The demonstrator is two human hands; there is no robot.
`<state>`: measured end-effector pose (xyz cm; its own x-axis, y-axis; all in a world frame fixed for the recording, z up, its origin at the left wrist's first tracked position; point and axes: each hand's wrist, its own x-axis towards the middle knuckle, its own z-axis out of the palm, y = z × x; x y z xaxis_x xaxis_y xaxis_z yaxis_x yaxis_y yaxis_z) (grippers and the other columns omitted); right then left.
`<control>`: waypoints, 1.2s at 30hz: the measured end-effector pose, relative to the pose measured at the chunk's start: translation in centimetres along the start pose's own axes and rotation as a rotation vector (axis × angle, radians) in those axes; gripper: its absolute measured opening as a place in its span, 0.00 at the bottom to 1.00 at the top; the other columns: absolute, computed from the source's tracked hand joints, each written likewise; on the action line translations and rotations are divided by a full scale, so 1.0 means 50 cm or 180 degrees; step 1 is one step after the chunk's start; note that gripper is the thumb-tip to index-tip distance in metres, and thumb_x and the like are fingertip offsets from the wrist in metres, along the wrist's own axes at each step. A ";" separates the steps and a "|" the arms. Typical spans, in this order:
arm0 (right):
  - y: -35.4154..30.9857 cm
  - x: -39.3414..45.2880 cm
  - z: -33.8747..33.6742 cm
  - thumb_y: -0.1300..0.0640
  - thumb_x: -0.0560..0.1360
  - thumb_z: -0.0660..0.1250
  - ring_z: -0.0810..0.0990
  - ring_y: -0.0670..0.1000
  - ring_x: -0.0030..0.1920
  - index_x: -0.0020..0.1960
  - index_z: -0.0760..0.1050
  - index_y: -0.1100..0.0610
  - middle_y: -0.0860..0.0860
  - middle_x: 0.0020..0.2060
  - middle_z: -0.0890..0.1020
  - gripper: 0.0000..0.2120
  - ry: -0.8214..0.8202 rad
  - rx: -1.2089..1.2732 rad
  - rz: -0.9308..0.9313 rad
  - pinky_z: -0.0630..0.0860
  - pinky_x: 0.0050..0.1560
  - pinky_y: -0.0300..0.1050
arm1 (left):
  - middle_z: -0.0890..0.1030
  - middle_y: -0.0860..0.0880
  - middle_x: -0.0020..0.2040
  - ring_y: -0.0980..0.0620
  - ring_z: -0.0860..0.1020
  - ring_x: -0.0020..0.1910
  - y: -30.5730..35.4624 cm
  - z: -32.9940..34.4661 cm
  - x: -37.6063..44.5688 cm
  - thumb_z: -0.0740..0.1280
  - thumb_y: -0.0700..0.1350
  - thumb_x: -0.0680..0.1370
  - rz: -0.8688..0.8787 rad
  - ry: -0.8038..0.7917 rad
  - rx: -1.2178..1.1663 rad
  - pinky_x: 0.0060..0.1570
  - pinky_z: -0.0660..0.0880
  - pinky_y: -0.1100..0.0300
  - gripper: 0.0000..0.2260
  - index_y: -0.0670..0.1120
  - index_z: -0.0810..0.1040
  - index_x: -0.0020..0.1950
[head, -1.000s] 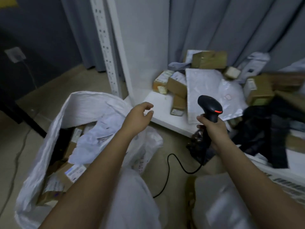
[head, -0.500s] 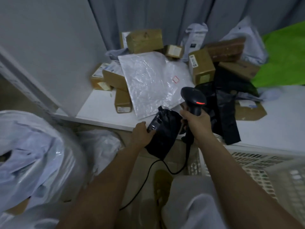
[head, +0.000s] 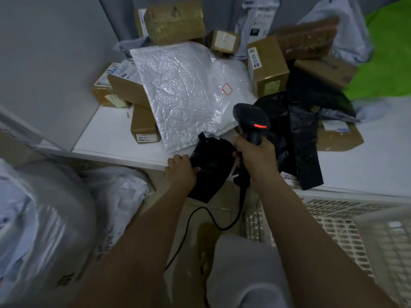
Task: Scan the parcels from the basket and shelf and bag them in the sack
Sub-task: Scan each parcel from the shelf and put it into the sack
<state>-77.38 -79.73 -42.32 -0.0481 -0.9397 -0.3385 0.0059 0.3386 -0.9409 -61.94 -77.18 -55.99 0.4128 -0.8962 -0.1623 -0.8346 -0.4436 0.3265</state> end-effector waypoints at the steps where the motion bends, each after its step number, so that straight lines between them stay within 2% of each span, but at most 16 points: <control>1: -0.001 -0.003 0.001 0.62 0.73 0.70 0.74 0.46 0.28 0.40 0.72 0.56 0.52 0.30 0.74 0.07 0.0029 -0.0016 0.0018 0.67 0.25 0.36 | 0.75 0.42 0.54 0.40 0.73 0.57 -0.002 -0.009 -0.006 0.63 0.52 0.80 0.0036 -0.0093 -0.0330 0.51 0.69 0.49 0.14 0.42 0.69 0.54; 4: -0.003 -0.021 0.005 0.64 0.72 0.70 0.75 0.48 0.30 0.40 0.72 0.56 0.53 0.30 0.75 0.08 0.0112 0.0075 0.0054 0.68 0.28 0.38 | 0.76 0.46 0.44 0.45 0.77 0.46 -0.010 -0.060 -0.042 0.65 0.46 0.79 0.0157 -0.0124 -0.1284 0.40 0.68 0.55 0.08 0.44 0.68 0.47; 7: -0.015 -0.057 0.022 0.58 0.72 0.74 0.80 0.48 0.36 0.47 0.75 0.56 0.52 0.38 0.80 0.09 -0.0031 0.0307 0.0128 0.70 0.29 0.38 | 0.77 0.50 0.42 0.51 0.75 0.41 -0.024 -0.144 -0.094 0.68 0.44 0.77 0.0561 0.0488 -0.1414 0.33 0.66 0.58 0.07 0.47 0.70 0.43; 10: -0.035 -0.113 0.056 0.50 0.70 0.76 0.83 0.49 0.44 0.53 0.77 0.53 0.50 0.47 0.84 0.15 -0.0265 0.0399 0.0141 0.72 0.36 0.42 | 0.78 0.48 0.42 0.48 0.75 0.41 -0.050 -0.236 -0.152 0.70 0.38 0.73 0.1083 0.1198 -0.0865 0.34 0.69 0.55 0.06 0.45 0.73 0.42; 12: -0.042 -0.156 0.086 0.52 0.70 0.77 0.84 0.49 0.45 0.51 0.76 0.50 0.49 0.46 0.84 0.13 -0.0348 0.0486 0.0132 0.73 0.38 0.43 | 0.77 0.45 0.40 0.44 0.75 0.39 -0.072 -0.290 -0.191 0.73 0.34 0.67 0.1443 0.1550 -0.0339 0.31 0.69 0.54 0.09 0.43 0.74 0.41; 14: -0.039 -0.197 0.117 0.58 0.70 0.76 0.84 0.50 0.43 0.52 0.76 0.55 0.52 0.44 0.84 0.14 -0.0349 0.0590 0.0154 0.72 0.37 0.43 | 0.77 0.44 0.39 0.42 0.75 0.38 -0.101 -0.334 -0.227 0.74 0.33 0.64 0.1601 0.1723 -0.0038 0.30 0.68 0.55 0.12 0.43 0.74 0.40; 16: -0.038 -0.233 0.144 0.63 0.69 0.75 0.81 0.51 0.37 0.51 0.76 0.58 0.53 0.40 0.82 0.13 -0.0396 0.0701 0.0194 0.72 0.34 0.43 | 0.78 0.44 0.44 0.41 0.76 0.43 -0.140 -0.363 -0.261 0.73 0.34 0.65 0.1623 0.1711 -0.0069 0.35 0.71 0.54 0.12 0.43 0.75 0.43; 18: -0.041 -0.264 0.167 0.64 0.69 0.74 0.77 0.50 0.32 0.50 0.76 0.57 0.53 0.36 0.80 0.11 -0.0577 0.0708 0.0167 0.72 0.33 0.43 | 0.76 0.45 0.57 0.42 0.73 0.57 -0.184 -0.379 -0.292 0.75 0.43 0.68 0.1494 0.1390 -0.0332 0.52 0.72 0.51 0.17 0.45 0.76 0.53; 19: -0.042 -0.280 0.177 0.64 0.70 0.74 0.76 0.49 0.31 0.49 0.76 0.57 0.53 0.35 0.80 0.11 -0.0732 0.0673 0.0116 0.72 0.32 0.43 | 0.72 0.46 0.64 0.44 0.68 0.64 -0.207 -0.385 -0.307 0.76 0.51 0.68 0.1279 0.1093 -0.0552 0.61 0.67 0.53 0.24 0.46 0.74 0.61; 21: -0.046 -0.308 0.193 0.65 0.70 0.73 0.77 0.48 0.31 0.49 0.76 0.56 0.52 0.35 0.80 0.10 -0.1079 0.0572 0.0009 0.73 0.32 0.42 | 0.63 0.49 0.71 0.49 0.60 0.71 -0.245 -0.406 -0.336 0.75 0.64 0.64 0.0673 0.0486 -0.1140 0.69 0.58 0.57 0.40 0.51 0.66 0.71; 23: -0.052 -0.334 0.203 0.67 0.72 0.71 0.78 0.46 0.29 0.47 0.76 0.56 0.51 0.33 0.80 0.09 -0.1423 0.0455 -0.0050 0.74 0.31 0.41 | 0.63 0.52 0.72 0.51 0.60 0.72 -0.264 -0.431 -0.366 0.72 0.70 0.61 0.0276 0.0394 -0.1806 0.72 0.59 0.54 0.48 0.52 0.60 0.75; 26: -0.055 -0.355 0.213 0.67 0.73 0.70 0.78 0.46 0.28 0.48 0.76 0.58 0.50 0.32 0.80 0.08 -0.1810 0.0378 -0.0060 0.74 0.30 0.40 | 0.62 0.56 0.71 0.57 0.61 0.71 -0.286 -0.455 -0.401 0.71 0.62 0.71 -0.0341 0.0538 -0.3011 0.67 0.61 0.61 0.41 0.51 0.56 0.77; 29: -0.054 -0.356 0.220 0.67 0.72 0.70 0.77 0.48 0.29 0.48 0.75 0.59 0.51 0.32 0.80 0.07 -0.1979 0.0278 -0.0061 0.75 0.32 0.43 | 0.66 0.54 0.70 0.55 0.64 0.71 -0.323 -0.458 -0.410 0.70 0.54 0.75 -0.0774 0.0360 -0.3413 0.64 0.63 0.61 0.36 0.50 0.57 0.77; 31: -0.054 -0.355 0.225 0.66 0.72 0.71 0.79 0.53 0.33 0.46 0.77 0.59 0.54 0.35 0.81 0.06 -0.1994 0.0268 0.0001 0.78 0.37 0.47 | 0.78 0.51 0.59 0.52 0.75 0.61 -0.338 -0.457 -0.411 0.71 0.44 0.76 -0.0699 0.0342 -0.3645 0.55 0.72 0.64 0.19 0.45 0.71 0.66; 33: -0.055 -0.353 0.234 0.66 0.72 0.72 0.82 0.55 0.38 0.45 0.78 0.57 0.55 0.38 0.83 0.06 -0.1869 0.0350 0.0071 0.80 0.43 0.51 | 0.81 0.49 0.46 0.53 0.79 0.47 -0.342 -0.455 -0.410 0.68 0.37 0.77 -0.0624 0.0499 -0.3604 0.47 0.74 0.63 0.04 0.44 0.77 0.50; 36: -0.050 -0.343 0.249 0.61 0.71 0.75 0.79 0.51 0.36 0.44 0.77 0.53 0.50 0.37 0.82 0.08 -0.1339 0.0139 -0.0335 0.78 0.39 0.46 | 0.80 0.51 0.42 0.54 0.77 0.41 -0.346 -0.456 -0.408 0.66 0.39 0.79 -0.0655 0.1004 -0.2897 0.44 0.73 0.60 0.05 0.47 0.76 0.44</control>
<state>-64.15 -65.06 -34.32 0.3606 -0.9094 -0.2072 0.0654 0.2462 -0.9670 -47.63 -51.25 -37.11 0.7075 -0.7018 -0.0837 -0.1907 -0.3035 0.9335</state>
